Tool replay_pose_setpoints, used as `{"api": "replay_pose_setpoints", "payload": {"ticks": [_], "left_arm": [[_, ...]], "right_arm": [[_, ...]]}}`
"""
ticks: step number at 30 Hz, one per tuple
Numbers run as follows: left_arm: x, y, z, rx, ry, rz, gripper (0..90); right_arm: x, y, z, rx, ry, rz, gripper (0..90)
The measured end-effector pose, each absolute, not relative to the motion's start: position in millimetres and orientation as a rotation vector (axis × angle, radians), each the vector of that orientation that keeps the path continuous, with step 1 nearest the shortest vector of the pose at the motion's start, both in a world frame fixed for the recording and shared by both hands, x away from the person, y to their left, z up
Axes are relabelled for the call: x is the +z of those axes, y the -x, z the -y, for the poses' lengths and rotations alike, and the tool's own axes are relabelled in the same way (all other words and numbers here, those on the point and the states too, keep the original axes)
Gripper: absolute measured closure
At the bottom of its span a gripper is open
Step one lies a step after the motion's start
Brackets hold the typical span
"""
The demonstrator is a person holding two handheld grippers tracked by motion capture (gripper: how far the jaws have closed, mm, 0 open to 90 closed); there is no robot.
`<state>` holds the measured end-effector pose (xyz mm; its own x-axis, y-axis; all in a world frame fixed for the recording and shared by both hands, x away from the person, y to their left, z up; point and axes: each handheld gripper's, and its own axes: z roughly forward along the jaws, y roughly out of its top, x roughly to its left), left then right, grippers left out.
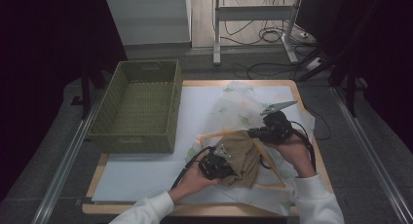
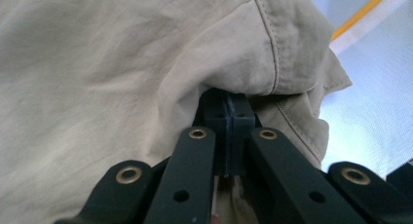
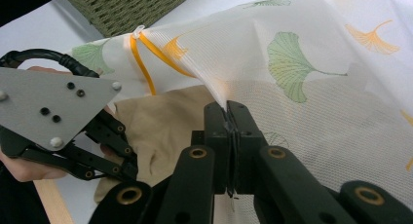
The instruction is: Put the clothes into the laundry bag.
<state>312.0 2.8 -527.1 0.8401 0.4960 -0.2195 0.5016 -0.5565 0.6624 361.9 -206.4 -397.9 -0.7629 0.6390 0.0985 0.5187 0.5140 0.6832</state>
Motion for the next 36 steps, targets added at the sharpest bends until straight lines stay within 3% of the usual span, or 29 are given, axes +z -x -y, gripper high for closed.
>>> {"api": "replay_pose_setpoints", "payload": {"ticks": [36], "left_arm": [[-526,-332,20,0.048,-2.239,-0.745,89.9]], "right_arm": [[-397,-361,207,1.088,-0.990,-2.593,86.8]]}}
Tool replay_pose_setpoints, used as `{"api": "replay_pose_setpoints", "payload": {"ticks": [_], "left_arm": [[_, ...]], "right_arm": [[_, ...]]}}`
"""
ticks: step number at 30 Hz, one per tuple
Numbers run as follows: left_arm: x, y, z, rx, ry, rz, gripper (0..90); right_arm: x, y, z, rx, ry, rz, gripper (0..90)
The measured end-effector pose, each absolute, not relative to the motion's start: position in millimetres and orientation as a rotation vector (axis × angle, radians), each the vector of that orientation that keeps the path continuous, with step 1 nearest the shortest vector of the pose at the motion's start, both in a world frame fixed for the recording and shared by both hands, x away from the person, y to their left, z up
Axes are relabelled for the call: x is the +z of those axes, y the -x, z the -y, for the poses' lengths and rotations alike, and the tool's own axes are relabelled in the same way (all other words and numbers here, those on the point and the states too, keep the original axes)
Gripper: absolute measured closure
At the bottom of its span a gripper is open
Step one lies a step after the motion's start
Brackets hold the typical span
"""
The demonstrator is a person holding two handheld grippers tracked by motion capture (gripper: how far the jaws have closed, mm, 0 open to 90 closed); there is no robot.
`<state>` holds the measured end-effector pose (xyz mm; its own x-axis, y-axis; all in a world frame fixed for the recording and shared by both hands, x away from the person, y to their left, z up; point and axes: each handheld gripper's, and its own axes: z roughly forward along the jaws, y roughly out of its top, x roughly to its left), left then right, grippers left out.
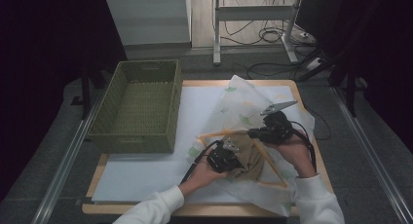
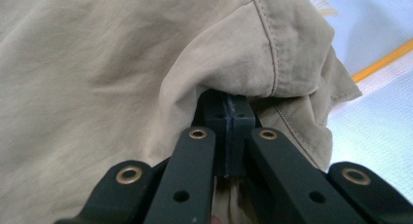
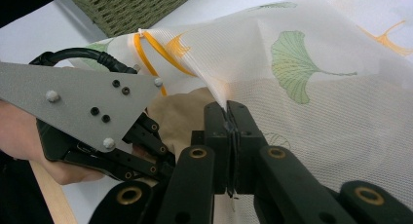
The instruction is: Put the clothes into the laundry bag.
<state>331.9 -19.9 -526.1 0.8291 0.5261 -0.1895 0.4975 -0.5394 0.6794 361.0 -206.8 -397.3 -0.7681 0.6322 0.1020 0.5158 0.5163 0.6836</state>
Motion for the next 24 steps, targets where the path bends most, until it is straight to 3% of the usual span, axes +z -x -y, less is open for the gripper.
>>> {"api": "replay_pose_setpoints", "payload": {"ticks": [24], "left_arm": [[-523,-347,30,0.059,-2.232,-0.753,89.9]], "right_arm": [[-395,-360,210,1.095,-0.996,-2.581,86.8]]}}
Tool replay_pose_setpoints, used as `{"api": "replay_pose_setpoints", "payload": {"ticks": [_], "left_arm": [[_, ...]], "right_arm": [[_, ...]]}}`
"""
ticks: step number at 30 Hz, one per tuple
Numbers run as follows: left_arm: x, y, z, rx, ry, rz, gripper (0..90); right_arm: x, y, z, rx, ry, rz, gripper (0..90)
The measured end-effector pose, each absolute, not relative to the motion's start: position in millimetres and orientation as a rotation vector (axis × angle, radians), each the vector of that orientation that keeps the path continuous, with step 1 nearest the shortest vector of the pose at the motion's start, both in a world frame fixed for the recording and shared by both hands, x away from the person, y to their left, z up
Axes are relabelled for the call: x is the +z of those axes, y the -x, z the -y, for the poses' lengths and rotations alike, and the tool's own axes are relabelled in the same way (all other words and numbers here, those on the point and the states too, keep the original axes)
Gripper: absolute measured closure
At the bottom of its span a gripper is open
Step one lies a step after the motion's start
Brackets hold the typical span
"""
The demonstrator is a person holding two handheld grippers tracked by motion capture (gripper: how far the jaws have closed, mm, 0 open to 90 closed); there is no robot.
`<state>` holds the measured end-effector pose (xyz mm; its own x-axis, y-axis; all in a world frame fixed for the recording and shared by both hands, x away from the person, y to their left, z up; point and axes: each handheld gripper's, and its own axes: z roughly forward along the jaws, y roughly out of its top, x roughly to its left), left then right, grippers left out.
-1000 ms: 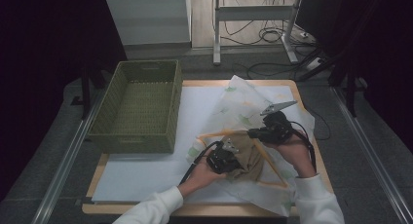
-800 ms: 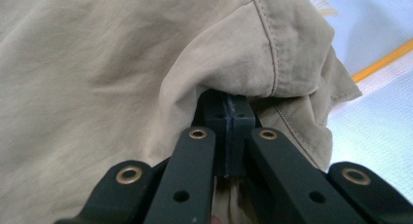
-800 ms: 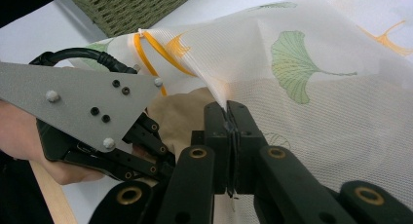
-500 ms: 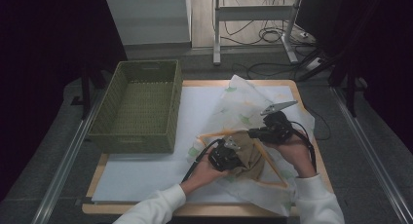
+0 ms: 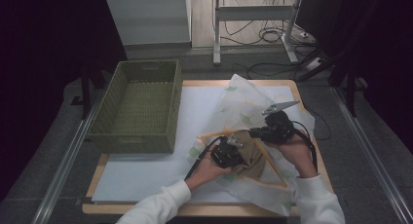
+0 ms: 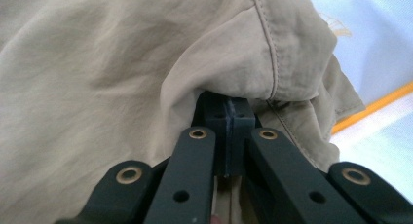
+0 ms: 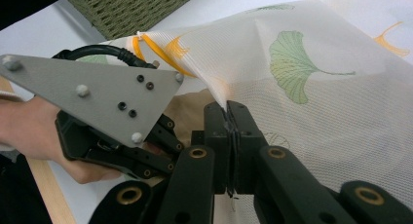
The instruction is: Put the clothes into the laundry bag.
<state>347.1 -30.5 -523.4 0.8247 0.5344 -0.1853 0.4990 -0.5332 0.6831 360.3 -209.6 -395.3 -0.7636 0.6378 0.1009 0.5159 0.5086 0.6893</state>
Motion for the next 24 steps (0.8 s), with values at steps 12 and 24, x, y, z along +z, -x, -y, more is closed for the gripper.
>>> {"api": "replay_pose_setpoints", "payload": {"ticks": [12,24], "left_arm": [[-521,-357,43,0.096,-2.211,-0.825,89.9],[-506,-338,25,0.062,-2.201,-0.724,89.8]], "right_arm": [[-394,-361,212,1.104,-1.004,-2.565,86.8],[-395,-361,214,1.107,-1.009,-2.560,86.8]]}}
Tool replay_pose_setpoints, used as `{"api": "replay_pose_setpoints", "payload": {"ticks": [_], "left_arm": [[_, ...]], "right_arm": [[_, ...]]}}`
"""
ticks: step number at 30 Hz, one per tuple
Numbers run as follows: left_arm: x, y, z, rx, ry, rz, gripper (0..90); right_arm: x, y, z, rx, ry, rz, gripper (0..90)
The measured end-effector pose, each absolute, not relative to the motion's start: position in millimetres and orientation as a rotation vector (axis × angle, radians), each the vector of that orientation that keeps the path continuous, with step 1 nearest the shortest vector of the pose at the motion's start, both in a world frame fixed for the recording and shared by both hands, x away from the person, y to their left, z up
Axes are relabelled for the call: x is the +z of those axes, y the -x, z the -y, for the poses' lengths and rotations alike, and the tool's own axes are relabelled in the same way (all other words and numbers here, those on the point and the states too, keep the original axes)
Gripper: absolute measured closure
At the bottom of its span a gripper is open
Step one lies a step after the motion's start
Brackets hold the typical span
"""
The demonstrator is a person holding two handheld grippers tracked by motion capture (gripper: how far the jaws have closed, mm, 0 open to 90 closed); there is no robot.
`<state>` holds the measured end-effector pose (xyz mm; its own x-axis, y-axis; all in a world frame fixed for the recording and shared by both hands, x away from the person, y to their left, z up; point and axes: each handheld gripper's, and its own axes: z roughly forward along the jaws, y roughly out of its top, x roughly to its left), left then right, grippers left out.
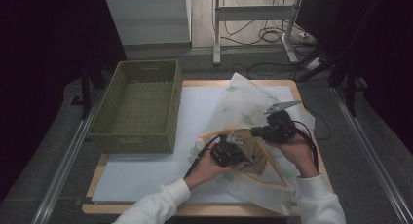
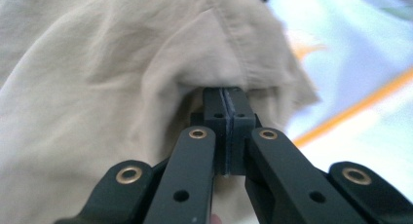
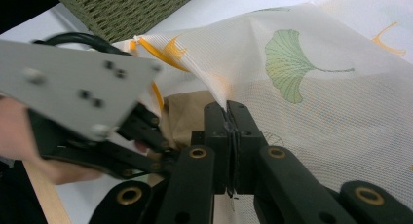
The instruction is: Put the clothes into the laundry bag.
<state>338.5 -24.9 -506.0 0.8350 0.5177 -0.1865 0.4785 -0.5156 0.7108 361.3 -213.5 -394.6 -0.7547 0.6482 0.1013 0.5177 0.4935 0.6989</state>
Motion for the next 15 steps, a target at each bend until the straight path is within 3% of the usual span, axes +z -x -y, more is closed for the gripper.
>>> {"api": "replay_pose_setpoints", "payload": {"ticks": [15], "left_arm": [[-509,-313,20,0.009,-2.279,-0.617,89.9]], "right_arm": [[-396,-361,212,1.095,-1.010,-2.565,86.9]]}}
